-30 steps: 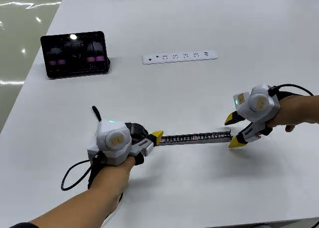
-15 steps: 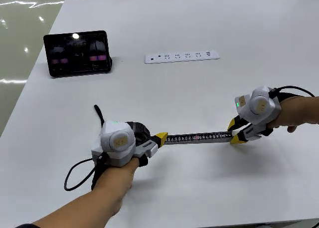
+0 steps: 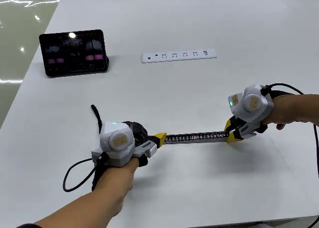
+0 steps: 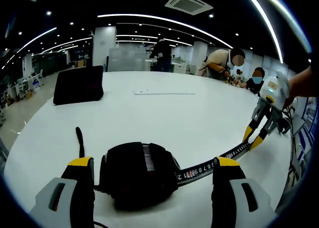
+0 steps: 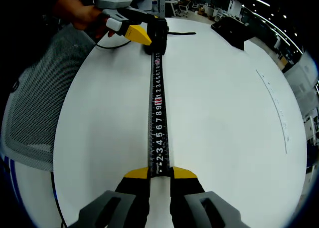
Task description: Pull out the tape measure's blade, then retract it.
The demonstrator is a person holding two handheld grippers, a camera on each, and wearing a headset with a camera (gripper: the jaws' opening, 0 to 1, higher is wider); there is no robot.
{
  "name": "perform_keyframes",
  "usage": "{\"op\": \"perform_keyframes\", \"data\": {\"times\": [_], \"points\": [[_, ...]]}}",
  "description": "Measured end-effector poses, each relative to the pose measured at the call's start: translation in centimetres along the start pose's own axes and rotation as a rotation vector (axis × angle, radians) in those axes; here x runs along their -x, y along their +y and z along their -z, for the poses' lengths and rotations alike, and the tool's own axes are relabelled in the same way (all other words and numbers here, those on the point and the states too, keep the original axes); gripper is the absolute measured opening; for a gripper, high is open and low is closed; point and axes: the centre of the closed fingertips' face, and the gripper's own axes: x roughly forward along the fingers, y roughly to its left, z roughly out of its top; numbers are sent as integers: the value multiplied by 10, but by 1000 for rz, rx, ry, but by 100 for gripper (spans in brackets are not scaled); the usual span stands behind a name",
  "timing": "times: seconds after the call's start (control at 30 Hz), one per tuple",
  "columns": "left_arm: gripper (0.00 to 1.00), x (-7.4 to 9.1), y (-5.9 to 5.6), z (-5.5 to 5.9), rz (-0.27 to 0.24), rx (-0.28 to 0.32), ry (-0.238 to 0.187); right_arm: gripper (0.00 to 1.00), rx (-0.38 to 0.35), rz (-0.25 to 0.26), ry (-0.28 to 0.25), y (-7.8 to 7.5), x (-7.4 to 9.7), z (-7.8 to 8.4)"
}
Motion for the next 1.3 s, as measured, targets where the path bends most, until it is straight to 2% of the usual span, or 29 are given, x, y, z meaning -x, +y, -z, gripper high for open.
{"op": "perform_keyframes", "data": {"times": [0.23,0.3,0.57,0.8,0.97,1.03,1.1,1.3], "points": [[88,-1,0,7,-6,9,11,11,-27,1,-1,-1,-1,0],[90,-1,-1,7,-5,9,6,11,-35,5,-6,-1,-1,-1],[85,-2,3,8,-43,-2,12,11,-71,11,3,-1,-2,-2],[80,-2,11,2,-80,35,-1,11,-87,7,11,-1,-1,-2],[72,-6,23,5,-112,38,16,11,-64,-2,34,-3,-3,-2],[65,-4,26,8,-110,20,43,11,-55,-4,35,-3,-3,-1],[65,-4,22,7,-98,33,43,11,-47,-4,36,-3,-3,-2],[64,-5,23,9,-85,32,75,11,-14,-7,34,-3,-5,-3]]}}
